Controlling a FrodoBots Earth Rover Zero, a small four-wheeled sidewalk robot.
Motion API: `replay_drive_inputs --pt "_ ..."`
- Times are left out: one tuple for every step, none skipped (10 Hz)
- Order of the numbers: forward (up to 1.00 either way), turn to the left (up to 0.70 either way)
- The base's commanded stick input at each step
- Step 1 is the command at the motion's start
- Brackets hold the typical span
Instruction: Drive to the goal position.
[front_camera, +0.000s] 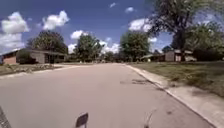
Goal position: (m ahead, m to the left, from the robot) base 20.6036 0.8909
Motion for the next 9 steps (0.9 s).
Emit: replay_drive_inputs --pt "0.85 0.0" --pt "0.85 0.0" --pt "0.85 -0.09" --pt "0.85 -0.31" --pt "0.85 -0.34" --pt "0.85 -0.34" --pt "0.85 -0.17" --pt "0.85 0.0" --pt "0.85 0.0"
